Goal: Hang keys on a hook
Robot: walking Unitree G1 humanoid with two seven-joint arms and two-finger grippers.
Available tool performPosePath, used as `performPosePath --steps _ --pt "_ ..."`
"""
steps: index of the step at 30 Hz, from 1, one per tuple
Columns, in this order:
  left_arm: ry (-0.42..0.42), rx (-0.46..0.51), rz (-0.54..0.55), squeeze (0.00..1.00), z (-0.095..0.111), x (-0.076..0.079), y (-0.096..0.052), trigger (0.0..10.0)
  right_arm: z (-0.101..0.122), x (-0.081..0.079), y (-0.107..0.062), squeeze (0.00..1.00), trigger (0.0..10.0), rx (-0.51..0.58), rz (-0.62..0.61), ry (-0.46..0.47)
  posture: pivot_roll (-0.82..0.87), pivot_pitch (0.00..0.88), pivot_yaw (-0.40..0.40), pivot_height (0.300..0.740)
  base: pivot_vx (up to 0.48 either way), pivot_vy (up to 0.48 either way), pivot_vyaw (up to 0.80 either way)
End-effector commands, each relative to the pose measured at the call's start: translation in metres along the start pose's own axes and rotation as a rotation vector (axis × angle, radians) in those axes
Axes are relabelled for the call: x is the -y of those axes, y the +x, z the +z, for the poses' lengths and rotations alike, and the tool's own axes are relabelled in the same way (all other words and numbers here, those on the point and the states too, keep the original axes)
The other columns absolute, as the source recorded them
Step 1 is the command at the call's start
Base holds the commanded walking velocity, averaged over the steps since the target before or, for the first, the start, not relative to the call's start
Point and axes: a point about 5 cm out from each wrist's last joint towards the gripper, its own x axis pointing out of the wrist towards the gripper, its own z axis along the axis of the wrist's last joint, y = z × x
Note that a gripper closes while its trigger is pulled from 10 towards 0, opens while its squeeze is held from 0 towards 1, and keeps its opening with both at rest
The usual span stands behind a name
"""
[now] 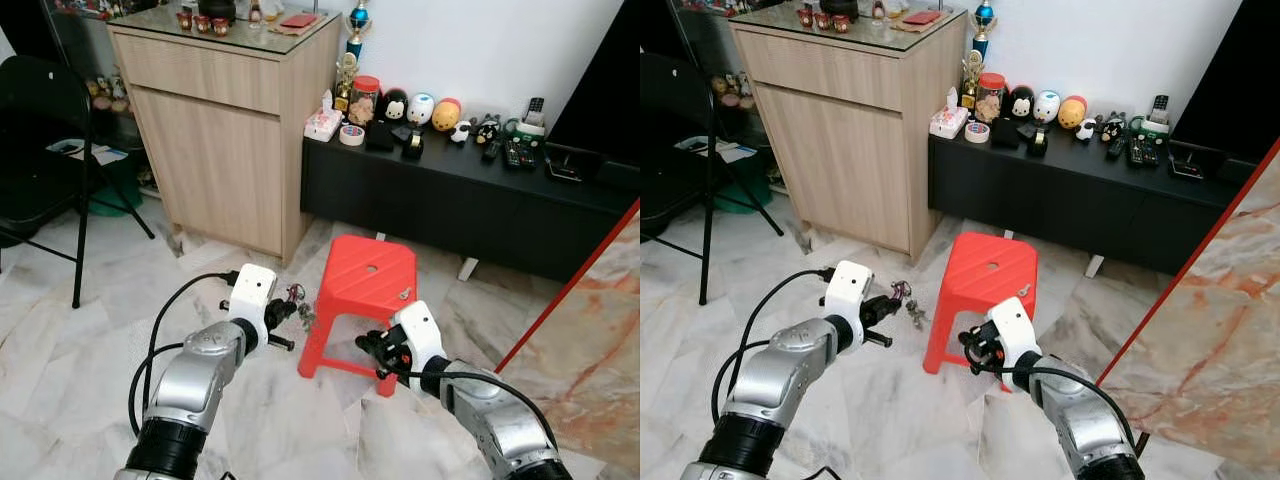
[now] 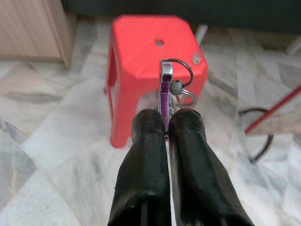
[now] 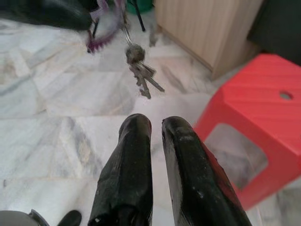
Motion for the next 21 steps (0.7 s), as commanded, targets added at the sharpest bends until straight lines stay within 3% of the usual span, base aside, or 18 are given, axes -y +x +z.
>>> performPosePath --steps 1,7,12,21 --pt "0.016 0.003 -0.046 0.00 0.008 0.008 -0.001 10.0 0.008 0.005 -0.001 0.00 10.0 0.044 0.002 -0.007 0.08 0.000 -0.089 0.740 0.000 0.000 0.00" --pt "-0.014 -0.037 -0.120 0.00 0.010 0.025 0.000 10.0 0.014 -0.002 0.002 0.00 10.0 0.083 0.093 -0.036 0.08 0.000 -0.087 0.740 0.000 0.000 0.00" --pt "-0.038 -0.037 -0.159 0.00 0.015 0.034 -0.001 10.0 0.006 -0.010 0.003 0.00 10.0 0.040 0.164 -0.072 0.08 0.000 -0.085 0.740 0.000 0.000 0.00" --pt "-0.063 -0.030 -0.186 0.00 0.025 0.040 -0.002 10.0 0.000 -0.002 0.004 0.00 10.0 -0.005 0.111 -0.114 0.08 0.000 -0.084 0.740 0.000 0.000 0.00"
